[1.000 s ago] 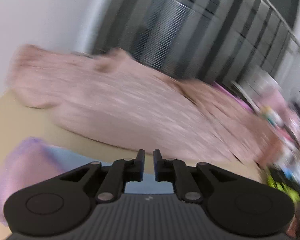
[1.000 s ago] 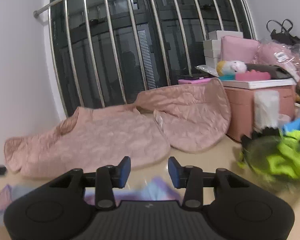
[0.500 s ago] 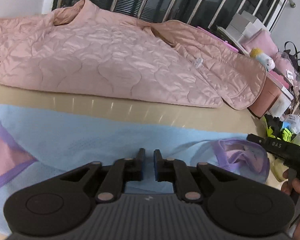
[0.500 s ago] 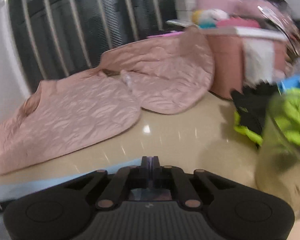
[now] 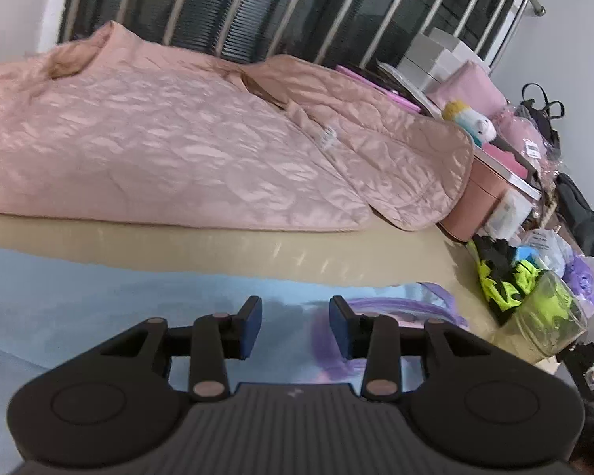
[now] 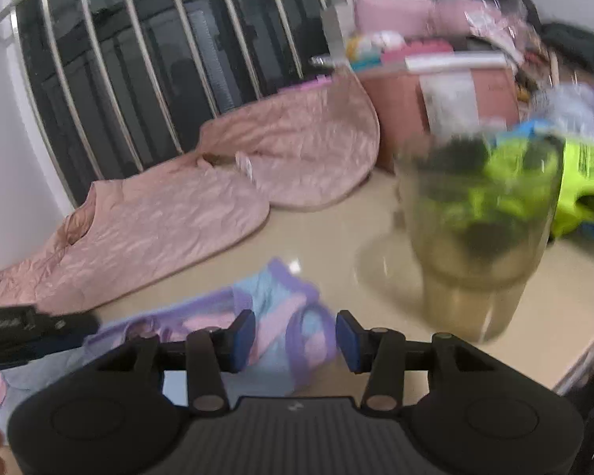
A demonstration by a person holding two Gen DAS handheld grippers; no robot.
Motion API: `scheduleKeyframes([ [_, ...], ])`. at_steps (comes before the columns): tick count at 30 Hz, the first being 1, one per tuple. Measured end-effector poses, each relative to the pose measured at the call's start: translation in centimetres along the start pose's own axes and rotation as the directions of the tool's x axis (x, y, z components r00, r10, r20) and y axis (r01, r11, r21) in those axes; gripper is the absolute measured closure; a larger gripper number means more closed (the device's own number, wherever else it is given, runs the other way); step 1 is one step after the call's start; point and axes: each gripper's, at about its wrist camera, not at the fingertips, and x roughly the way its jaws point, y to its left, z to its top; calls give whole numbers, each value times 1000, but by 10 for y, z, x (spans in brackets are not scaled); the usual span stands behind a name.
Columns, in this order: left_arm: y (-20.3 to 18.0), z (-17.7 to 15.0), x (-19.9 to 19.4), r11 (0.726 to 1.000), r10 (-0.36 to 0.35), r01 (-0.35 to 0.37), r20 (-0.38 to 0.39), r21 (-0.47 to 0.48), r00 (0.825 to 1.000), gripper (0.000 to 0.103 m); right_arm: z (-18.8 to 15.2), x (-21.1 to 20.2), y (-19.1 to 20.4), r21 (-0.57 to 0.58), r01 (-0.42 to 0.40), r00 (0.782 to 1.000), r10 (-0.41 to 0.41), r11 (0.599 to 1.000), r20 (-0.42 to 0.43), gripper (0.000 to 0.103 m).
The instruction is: Fold clothes
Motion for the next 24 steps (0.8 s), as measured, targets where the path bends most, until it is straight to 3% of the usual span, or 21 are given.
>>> scheduleKeyframes([
  [5, -16, -20, 10, 994, 38, -34, -43, 103, 998, 68, -5, 7, -23, 216, -49, 999, 46, 975, 18, 56],
  [10, -24, -32, 9, 978, 61, -59, -7, 199, 998, 67, -8, 13, -29, 338, -106, 994, 89, 935, 65, 51],
  [13, -25, -34, 9, 975, 61, -59, 0, 213, 998, 67, -9, 19, -29, 379, -132, 991, 111, 916, 76, 47],
  [16, -24, -35, 8, 974, 58, -57, 4, 219, 998, 67, -10, 22, -19, 336, -105, 993, 81, 936, 86, 47],
  [18, -24, -36, 8, 973, 57, -57, 7, 223, 998, 67, -9, 25, -6, 240, -50, 997, 34, 969, 72, 62],
  [19, -26, -35, 8, 973, 57, -57, 7, 222, 998, 67, -9, 28, 3, 166, -13, 998, 3, 986, 59, 82],
  [20, -26, -34, 9, 974, 55, -55, 7, 218, 998, 67, -11, 30, 9, 103, 12, 998, -18, 995, 54, 91],
  [24, -16, -25, 3, 989, 7, -5, -14, 145, 1000, 65, -16, 32, 21, -35, 38, 997, -35, 999, 75, 95],
])
